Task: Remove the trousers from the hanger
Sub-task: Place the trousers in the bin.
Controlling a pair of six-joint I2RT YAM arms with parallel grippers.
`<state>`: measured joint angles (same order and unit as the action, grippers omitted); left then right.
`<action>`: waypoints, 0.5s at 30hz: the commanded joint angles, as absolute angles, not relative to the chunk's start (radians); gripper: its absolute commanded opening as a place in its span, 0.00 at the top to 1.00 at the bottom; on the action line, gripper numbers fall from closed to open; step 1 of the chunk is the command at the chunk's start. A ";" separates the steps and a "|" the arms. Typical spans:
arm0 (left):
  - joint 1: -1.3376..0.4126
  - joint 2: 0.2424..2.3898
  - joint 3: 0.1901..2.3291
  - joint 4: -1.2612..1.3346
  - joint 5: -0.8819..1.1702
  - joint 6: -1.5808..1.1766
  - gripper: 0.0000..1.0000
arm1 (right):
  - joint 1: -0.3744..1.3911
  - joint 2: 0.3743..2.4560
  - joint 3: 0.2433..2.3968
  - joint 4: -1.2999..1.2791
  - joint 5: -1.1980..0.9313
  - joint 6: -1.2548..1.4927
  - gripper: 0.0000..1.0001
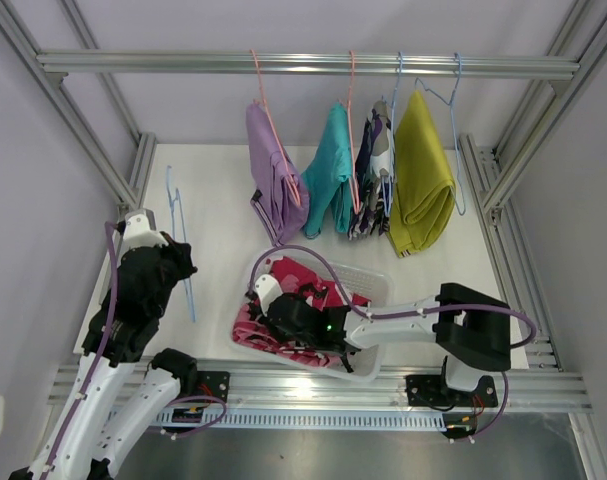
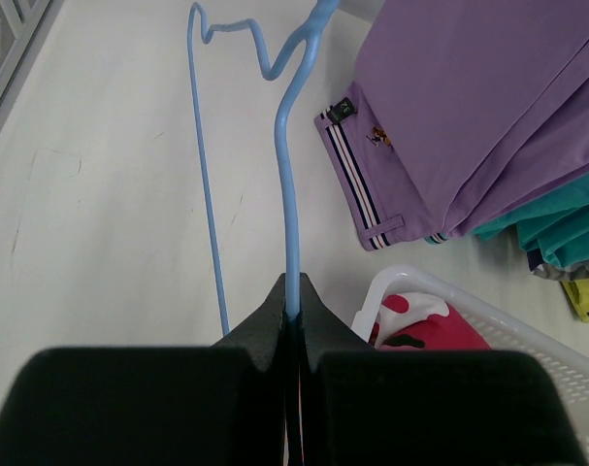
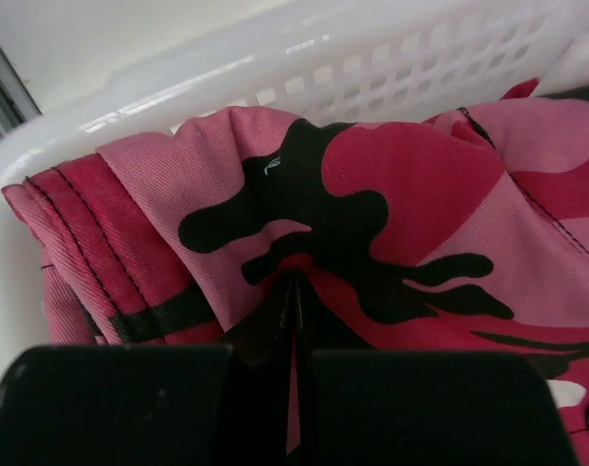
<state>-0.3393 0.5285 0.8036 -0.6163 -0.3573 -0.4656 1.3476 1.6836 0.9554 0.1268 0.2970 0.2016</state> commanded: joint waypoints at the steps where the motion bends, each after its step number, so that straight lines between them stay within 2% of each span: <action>1: -0.348 0.515 0.801 -0.598 -0.336 -0.440 1.00 | 1.351 1.703 0.956 0.213 0.276 0.259 1.00; 15: -0.348 0.514 0.799 -0.595 -0.325 -0.439 0.99 | 1.281 1.503 0.977 0.120 0.420 0.140 1.00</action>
<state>-0.3401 0.5213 0.8036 -0.6163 -0.3393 -0.4610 1.3182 1.5349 0.9524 0.1219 0.3603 0.1692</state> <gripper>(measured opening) 0.011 0.005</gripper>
